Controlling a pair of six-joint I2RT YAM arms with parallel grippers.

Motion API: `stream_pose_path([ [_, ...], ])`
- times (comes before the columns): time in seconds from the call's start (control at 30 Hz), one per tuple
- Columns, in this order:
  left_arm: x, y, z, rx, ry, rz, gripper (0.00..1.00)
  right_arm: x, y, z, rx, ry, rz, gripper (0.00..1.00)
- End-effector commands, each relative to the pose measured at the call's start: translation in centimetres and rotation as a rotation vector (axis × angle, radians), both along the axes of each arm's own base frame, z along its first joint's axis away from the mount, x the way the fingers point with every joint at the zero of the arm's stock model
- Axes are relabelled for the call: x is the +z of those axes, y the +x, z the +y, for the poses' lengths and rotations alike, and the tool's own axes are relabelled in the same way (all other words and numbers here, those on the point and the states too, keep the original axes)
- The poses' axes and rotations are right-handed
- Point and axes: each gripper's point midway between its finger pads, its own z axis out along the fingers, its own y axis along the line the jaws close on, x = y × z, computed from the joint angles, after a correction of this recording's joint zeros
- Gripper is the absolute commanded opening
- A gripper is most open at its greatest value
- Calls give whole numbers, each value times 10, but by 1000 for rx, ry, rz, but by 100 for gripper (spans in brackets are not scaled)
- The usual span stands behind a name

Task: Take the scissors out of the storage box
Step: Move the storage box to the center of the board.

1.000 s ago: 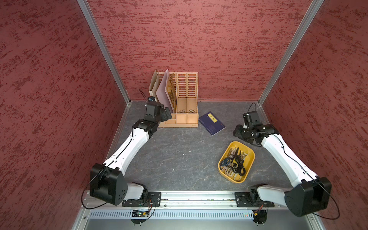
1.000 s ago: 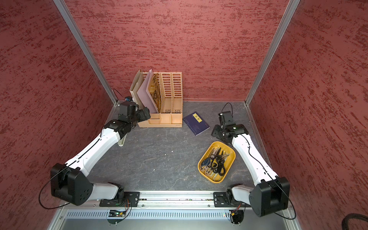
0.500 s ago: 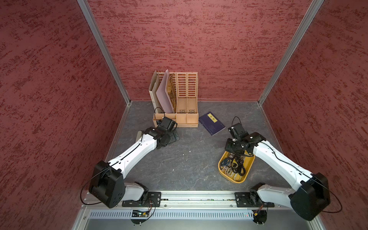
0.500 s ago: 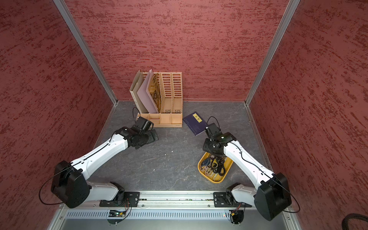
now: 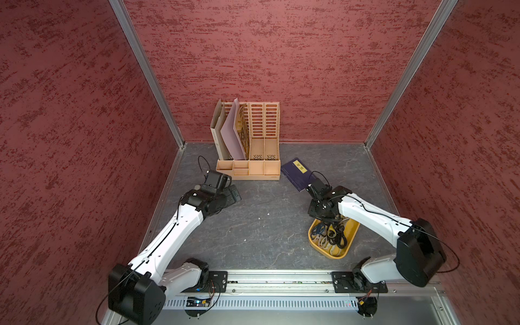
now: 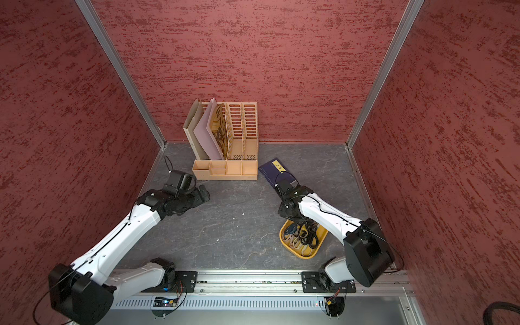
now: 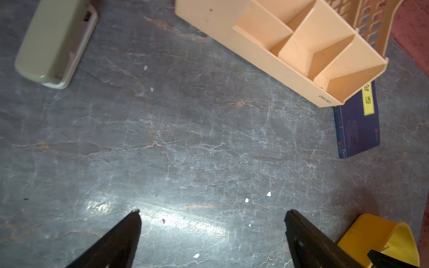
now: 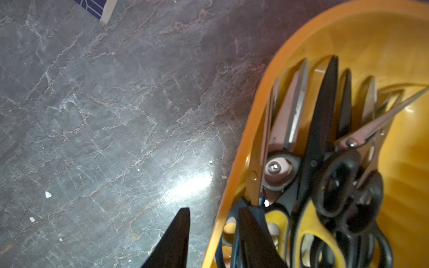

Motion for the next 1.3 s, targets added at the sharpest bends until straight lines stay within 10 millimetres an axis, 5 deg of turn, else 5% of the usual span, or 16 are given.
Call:
stream_pose_path([
  [0.0, -10, -14, 9, 18, -60, 32, 100, -3, 17, 12, -17, -5, -47, 34],
  [0.23, -15, -27, 20, 21, -84, 33, 100, -1, 17, 32, 37, -27, -61, 0],
  [0.33, -19, -27, 22, 16, -94, 45, 100, 7, 13, 57, 74, 14, -68, 0],
  [0.6, -21, -19, 24, 12, -164, 63, 100, 32, 0, 172, 249, 82, -103, 0],
  [0.73, -21, -21, 27, 8, -166, 66, 100, 27, -6, 235, 367, 101, -90, 0],
  [0.87, -20, -26, 31, 8, -162, 68, 100, 17, -10, 273, 446, 81, -63, 3],
  [1.03, -21, -31, 33, -4, -150, 83, 100, 36, -8, 284, 468, 113, -102, 30],
  [1.27, -20, -26, 20, -25, -220, 88, 100, 73, -15, 250, 508, 98, -163, 47],
])
